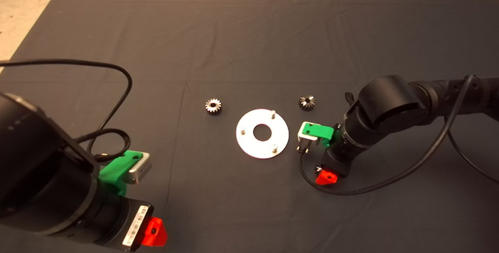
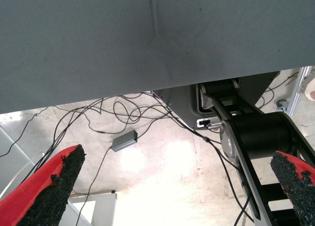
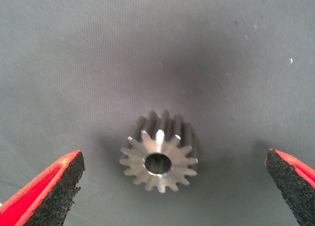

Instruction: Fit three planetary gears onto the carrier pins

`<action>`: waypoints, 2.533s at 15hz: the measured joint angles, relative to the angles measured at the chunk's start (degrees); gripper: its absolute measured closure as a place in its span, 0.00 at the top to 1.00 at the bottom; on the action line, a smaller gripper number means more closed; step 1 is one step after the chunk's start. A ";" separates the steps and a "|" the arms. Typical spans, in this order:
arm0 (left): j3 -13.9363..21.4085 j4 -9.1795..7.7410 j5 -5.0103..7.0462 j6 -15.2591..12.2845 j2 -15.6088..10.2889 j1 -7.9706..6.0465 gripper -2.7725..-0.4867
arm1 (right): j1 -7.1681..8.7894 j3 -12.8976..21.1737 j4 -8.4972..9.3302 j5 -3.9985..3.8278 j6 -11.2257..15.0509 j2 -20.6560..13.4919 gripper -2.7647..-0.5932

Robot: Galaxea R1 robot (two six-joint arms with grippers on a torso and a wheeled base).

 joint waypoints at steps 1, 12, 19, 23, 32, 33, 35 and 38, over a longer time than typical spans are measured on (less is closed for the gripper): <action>0.01 0.02 0.00 0.00 0.00 0.00 0.99 | 0.02 0.00 0.00 0.03 0.00 -0.17 0.99; 0.01 0.00 0.00 0.00 0.00 0.00 0.99 | -1.14 0.00 -0.02 0.01 -0.09 -0.37 0.89; 0.01 -0.01 0.00 0.00 0.02 0.00 0.99 | -1.52 0.00 -0.02 0.03 -0.17 -0.33 0.76; 0.01 -0.01 0.00 0.02 0.05 0.00 0.99 | -1.52 0.00 -0.02 0.06 -0.17 -0.11 0.70; 0.18 -0.12 0.00 0.02 0.05 0.00 0.99 | -1.61 0.02 -0.01 0.07 -0.17 1.29 0.57; 0.18 -0.12 0.02 0.02 0.05 0.00 0.99 | -2.02 0.02 0.00 0.03 -0.17 1.28 0.57; 0.18 -0.12 0.02 0.05 0.11 0.00 0.99 | -2.62 0.02 -0.30 -0.07 -0.17 1.32 0.50; 0.18 -0.12 0.00 0.05 0.18 0.00 0.99 | -2.65 0.02 -0.38 -0.18 -0.17 1.40 0.50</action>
